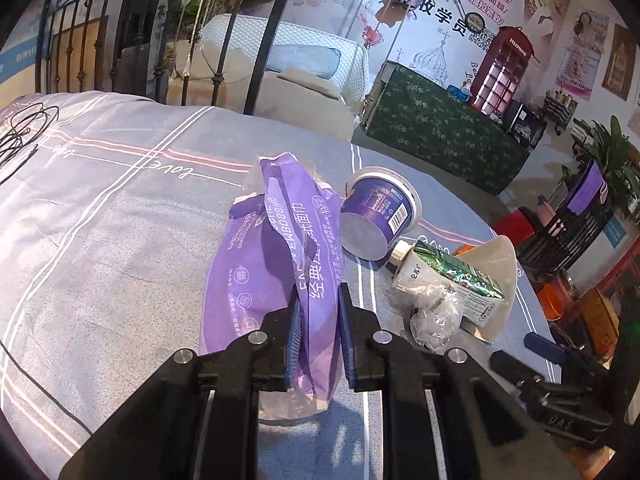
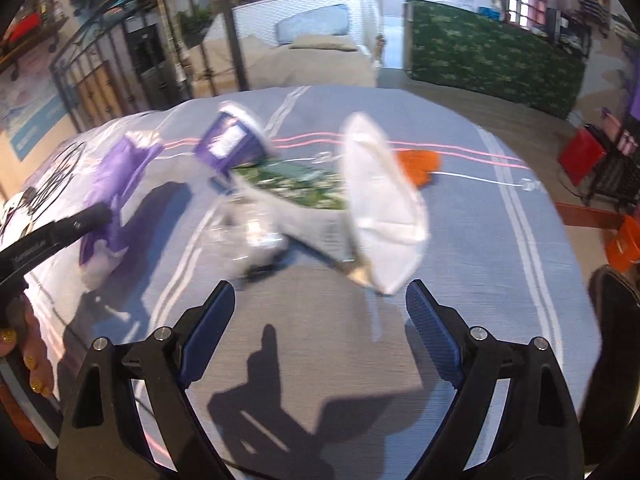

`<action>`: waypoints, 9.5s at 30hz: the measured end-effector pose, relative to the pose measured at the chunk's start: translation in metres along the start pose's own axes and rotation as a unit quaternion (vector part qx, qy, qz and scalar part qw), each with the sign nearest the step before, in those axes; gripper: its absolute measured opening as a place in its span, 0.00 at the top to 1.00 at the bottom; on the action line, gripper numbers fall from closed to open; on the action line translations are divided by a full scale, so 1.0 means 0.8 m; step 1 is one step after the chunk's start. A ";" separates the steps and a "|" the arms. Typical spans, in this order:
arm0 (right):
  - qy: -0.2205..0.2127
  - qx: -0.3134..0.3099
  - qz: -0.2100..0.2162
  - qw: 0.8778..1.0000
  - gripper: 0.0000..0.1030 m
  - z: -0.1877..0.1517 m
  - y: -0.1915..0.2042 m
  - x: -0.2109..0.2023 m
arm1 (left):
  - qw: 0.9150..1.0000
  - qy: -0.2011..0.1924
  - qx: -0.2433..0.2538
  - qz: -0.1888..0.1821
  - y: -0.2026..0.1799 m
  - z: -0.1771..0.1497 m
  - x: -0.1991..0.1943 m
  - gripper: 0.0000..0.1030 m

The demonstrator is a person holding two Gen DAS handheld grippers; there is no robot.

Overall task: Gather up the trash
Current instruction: 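Grasp the clear plastic bag with the right gripper while the left gripper holds the purple bag, then carry the clear plastic bag over the bin and open the right gripper, then lower the purple plastic bag into the bin and open the left gripper, then move both tools back over the table, then grasp the white face mask with the right gripper, then grasp the purple yogurt cup with the left gripper while the right gripper holds the mask, then carry the mask over the bin and release it with the right gripper while the left carries the cup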

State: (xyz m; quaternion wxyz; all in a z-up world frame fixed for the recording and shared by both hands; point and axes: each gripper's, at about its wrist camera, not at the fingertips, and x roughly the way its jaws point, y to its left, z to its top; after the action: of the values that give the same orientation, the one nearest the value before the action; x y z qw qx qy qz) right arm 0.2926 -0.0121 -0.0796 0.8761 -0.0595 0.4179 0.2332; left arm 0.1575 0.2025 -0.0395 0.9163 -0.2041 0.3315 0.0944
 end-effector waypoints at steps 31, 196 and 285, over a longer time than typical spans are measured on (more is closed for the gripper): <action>0.027 0.029 0.045 0.998 0.52 0.006 0.067 0.031 | 1.000 -0.007 0.008 -0.021 -0.002 -0.013 -0.019 0.83; 0.009 0.012 -0.144 0.989 0.97 0.009 -0.079 0.020 | 0.980 0.065 0.172 -0.080 -0.116 -0.021 0.060 0.07; -0.084 0.219 -0.233 0.944 0.97 -0.142 -0.305 -0.173 | 0.951 0.052 0.226 -0.206 -0.300 -0.062 0.049 0.32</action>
State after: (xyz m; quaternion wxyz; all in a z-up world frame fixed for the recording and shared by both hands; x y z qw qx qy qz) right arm 0.2491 -0.3115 -0.0694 0.9292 0.0578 0.3583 -0.0701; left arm 0.2335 -0.0330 -0.0248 0.9194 -0.0600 0.3422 -0.1841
